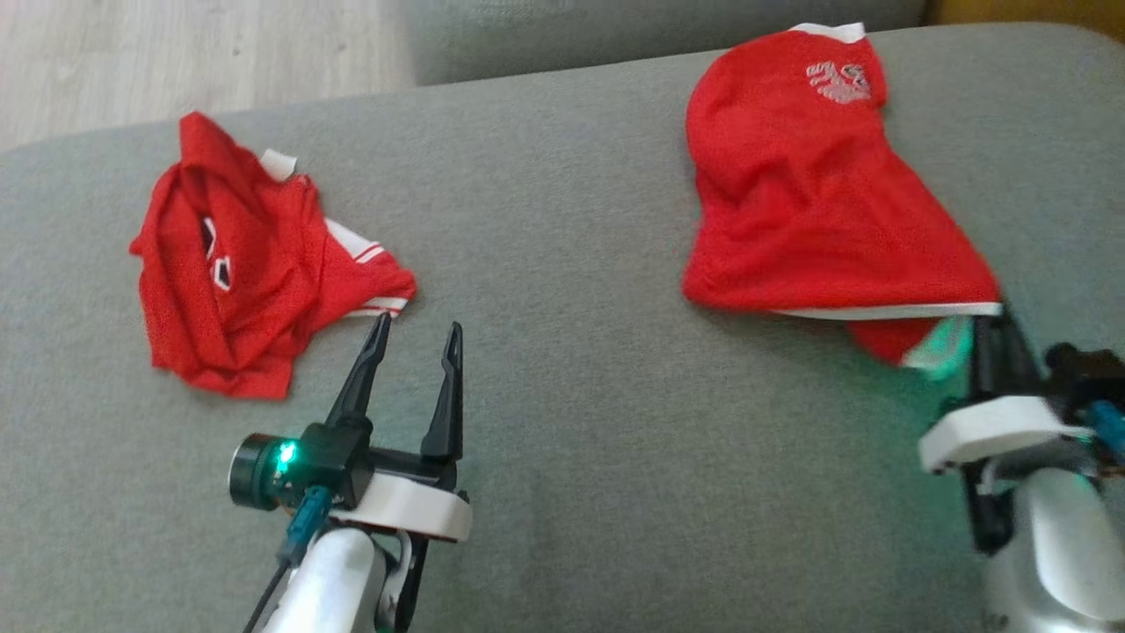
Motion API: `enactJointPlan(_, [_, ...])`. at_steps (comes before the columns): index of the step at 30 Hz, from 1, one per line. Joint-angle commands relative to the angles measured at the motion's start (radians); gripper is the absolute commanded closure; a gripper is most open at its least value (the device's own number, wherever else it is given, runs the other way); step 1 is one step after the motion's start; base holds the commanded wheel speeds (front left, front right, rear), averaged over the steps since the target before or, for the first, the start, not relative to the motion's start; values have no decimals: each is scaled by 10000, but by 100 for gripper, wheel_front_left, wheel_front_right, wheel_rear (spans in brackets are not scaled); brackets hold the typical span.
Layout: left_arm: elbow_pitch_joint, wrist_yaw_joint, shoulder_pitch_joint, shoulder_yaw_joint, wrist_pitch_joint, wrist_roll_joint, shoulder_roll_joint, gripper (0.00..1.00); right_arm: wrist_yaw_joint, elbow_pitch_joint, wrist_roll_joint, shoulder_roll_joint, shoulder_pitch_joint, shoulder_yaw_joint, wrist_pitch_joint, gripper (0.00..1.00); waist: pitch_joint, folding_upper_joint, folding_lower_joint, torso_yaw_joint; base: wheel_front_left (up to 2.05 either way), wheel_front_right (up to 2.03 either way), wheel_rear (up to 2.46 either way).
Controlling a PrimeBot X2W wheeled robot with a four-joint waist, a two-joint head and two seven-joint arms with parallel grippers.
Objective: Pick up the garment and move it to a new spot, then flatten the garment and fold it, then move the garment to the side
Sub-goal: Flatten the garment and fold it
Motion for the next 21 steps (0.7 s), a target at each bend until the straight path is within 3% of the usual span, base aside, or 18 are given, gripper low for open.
enactJointPlan(1, [-294,-11,-163,314,-95,-45,0,0,-7,-457,-255,-35,-204,94,-99,100,-82,-1,1,-98,0,0,0])
enactJointPlan(9, [-399,86,-178,103,-95,-257,-3,0,-7,-1921,-2506,-35,-291,-1672,379,100,81,-1,1,-154,0,0,0])
enactJointPlan(10, [-409,94,-213,64,-95,-276,-3,0,-7,-2049,-2723,-35,-328,-1868,394,80,136,-1,1,-131,0,0,0])
enactJointPlan(11, [-419,100,-252,29,-95,-295,-3,0,-7,-2189,-2917,-35,-375,-2047,371,0,199,-1,1,-108,0,0,0])
enactJointPlan(15, [-417,123,-384,-30,-95,-377,-4,0,-7,-2500,-3018,-35,-484,-2122,205,0,375,-1,1,-36,0,0,0])
enactJointPlan(21, [-358,137,-481,-5,-95,-408,-4,0,-7,-2847,-1518,-35,-174,-202,-81,0,478,-1,1,-28,0,0,0])
